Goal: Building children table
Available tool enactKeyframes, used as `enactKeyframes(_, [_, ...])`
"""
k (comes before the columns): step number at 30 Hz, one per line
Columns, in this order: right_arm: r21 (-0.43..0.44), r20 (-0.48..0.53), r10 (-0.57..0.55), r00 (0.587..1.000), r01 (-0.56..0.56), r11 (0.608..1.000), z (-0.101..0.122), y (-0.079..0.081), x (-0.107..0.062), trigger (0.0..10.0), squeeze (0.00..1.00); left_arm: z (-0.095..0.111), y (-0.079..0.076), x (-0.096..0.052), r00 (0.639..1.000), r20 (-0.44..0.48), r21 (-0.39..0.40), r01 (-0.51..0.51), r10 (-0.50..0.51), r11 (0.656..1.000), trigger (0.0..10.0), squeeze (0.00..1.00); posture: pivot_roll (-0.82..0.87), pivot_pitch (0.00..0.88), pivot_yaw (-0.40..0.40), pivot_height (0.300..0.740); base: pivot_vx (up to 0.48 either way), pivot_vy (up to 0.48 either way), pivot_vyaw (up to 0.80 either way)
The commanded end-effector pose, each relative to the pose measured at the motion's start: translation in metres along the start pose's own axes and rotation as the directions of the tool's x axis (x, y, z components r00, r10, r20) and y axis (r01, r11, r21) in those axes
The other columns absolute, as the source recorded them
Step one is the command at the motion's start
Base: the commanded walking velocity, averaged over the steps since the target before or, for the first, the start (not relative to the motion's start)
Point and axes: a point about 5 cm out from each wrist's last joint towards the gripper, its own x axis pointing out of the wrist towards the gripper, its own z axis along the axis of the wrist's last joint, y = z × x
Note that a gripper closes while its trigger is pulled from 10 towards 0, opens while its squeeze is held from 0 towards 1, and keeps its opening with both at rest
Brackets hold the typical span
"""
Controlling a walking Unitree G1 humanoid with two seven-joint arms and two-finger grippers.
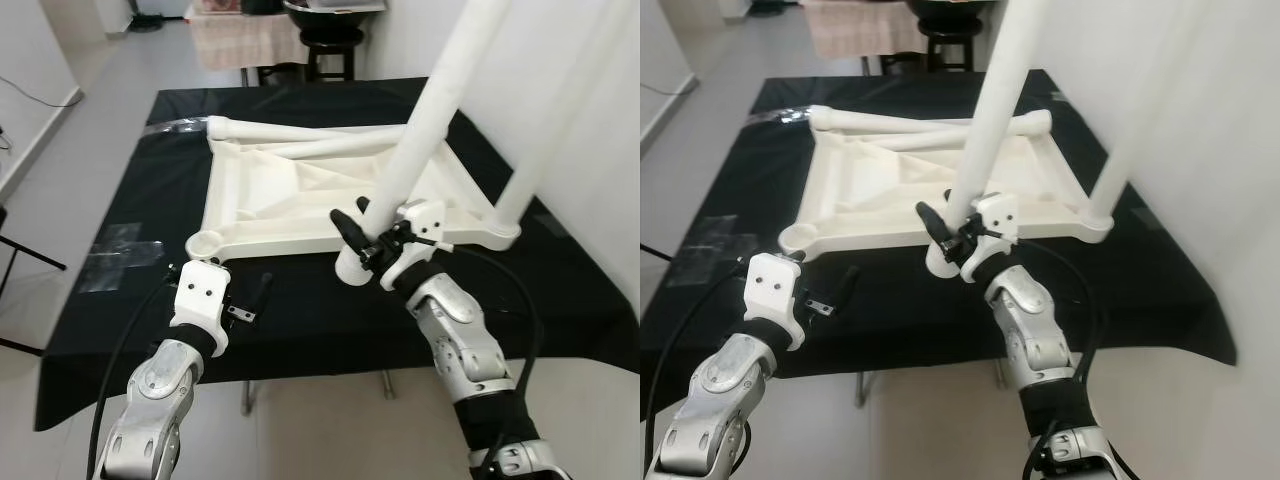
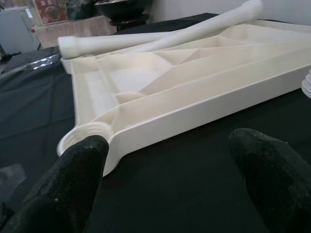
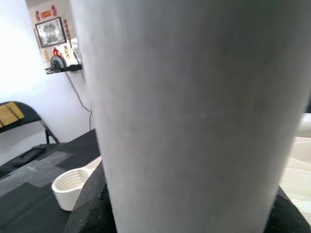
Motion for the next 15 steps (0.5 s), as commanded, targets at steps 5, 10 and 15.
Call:
enactKeyframes(5, [-0.006,0.002,-0.001,1.000,0.001,1.000,-0.0004,0.0008,0.0020,10.0,0.00,-0.0043,0.0010,-0.0006,1.000,-0.021,-0.014,-0.005,0.005,1.000,10.0,0.00,0.06,0.110,-0.028,0.740,0.000,0.000,0.00])
enactKeyframes(10, [-0.006,0.002,-0.002,1.000,0.002,1.000,-0.0006,0.0005,0.0023,10.0,0.00,-0.0055,0.0026,0.0008,0.999,-0.038,-0.004,-0.014,0.014,1.000,10.0,0.00,0.07,0.108,-0.028,0.740,0.000,0.384,0.00])
enactKeyframes(15, [-0.007,0.001,-0.002,1.000,0.002,1.000,-0.0007,0.0002,0.0028,10.0,0.00,-0.0052,0.0032,0.0019,0.999,-0.036,0.011,-0.016,0.016,1.000,10.0,0.00,0.07,0.105,-0.029,0.740,0.000,0.480,0.00])
